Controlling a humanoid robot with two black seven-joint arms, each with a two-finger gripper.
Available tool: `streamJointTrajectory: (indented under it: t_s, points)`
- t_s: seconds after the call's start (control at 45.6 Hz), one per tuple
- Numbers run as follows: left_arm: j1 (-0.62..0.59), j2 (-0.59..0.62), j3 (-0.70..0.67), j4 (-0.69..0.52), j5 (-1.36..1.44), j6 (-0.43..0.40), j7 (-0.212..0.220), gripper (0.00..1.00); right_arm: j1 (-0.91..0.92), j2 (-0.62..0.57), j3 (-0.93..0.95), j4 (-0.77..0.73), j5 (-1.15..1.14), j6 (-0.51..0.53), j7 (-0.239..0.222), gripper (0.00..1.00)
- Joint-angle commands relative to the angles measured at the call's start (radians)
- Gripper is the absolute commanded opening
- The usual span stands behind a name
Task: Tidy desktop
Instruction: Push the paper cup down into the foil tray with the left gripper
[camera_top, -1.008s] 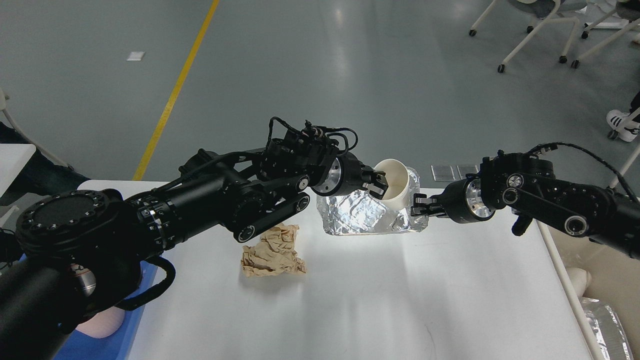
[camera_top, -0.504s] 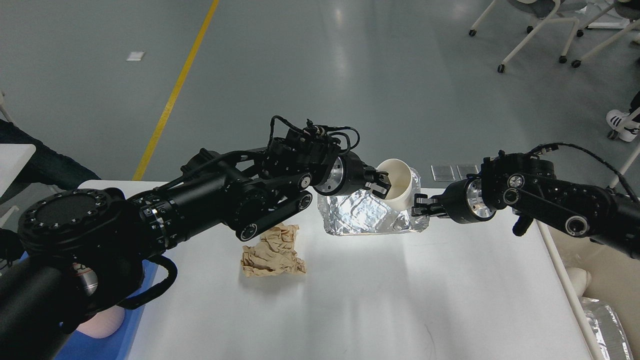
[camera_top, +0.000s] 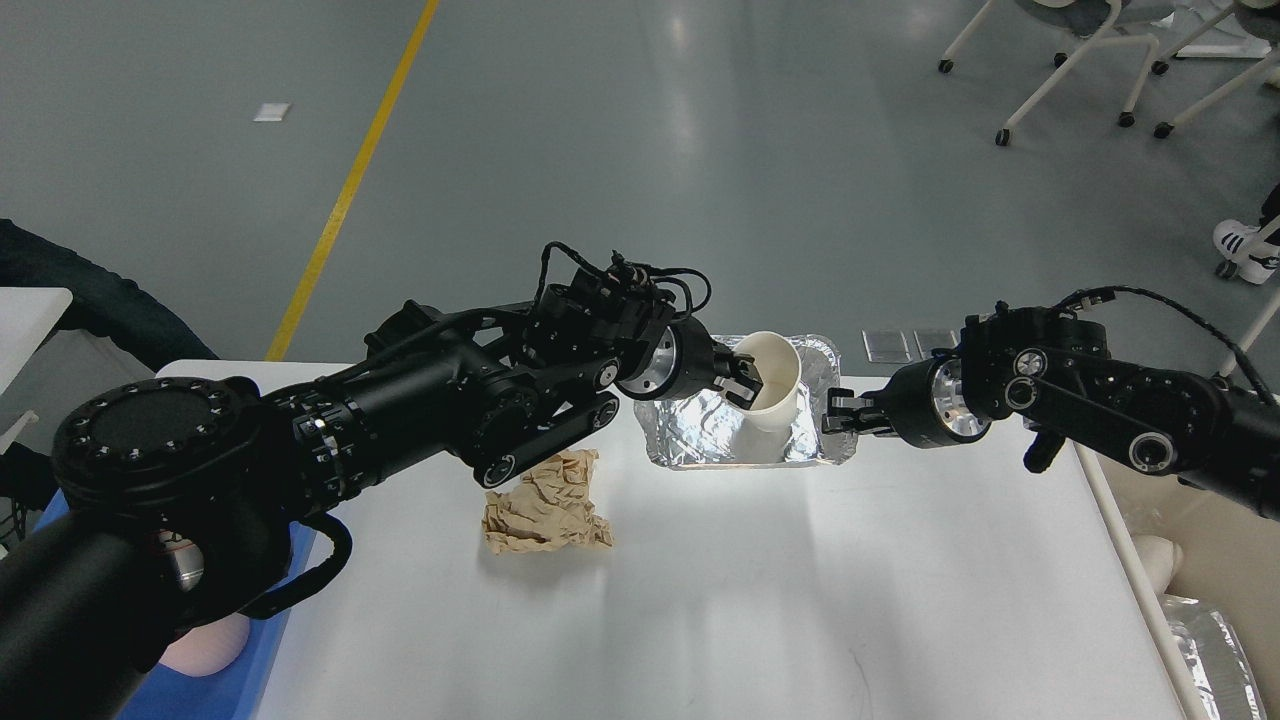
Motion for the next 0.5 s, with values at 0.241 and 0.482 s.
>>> streamJointTrajectory:
  t_s: [0.241,0.482]
  points:
    - [0.003,-0.017,-0.002,0.022,-0.018,0.009,-0.001,0.97,0.000,0.001,0.000,0.000,0.000,0.000,0.000,0.00]
    - [0.001,-0.023,-0.007,0.022,-0.020,0.010,-0.006,0.97,0.000,-0.002,0.000,0.002,0.000,0.000,0.000,0.00]
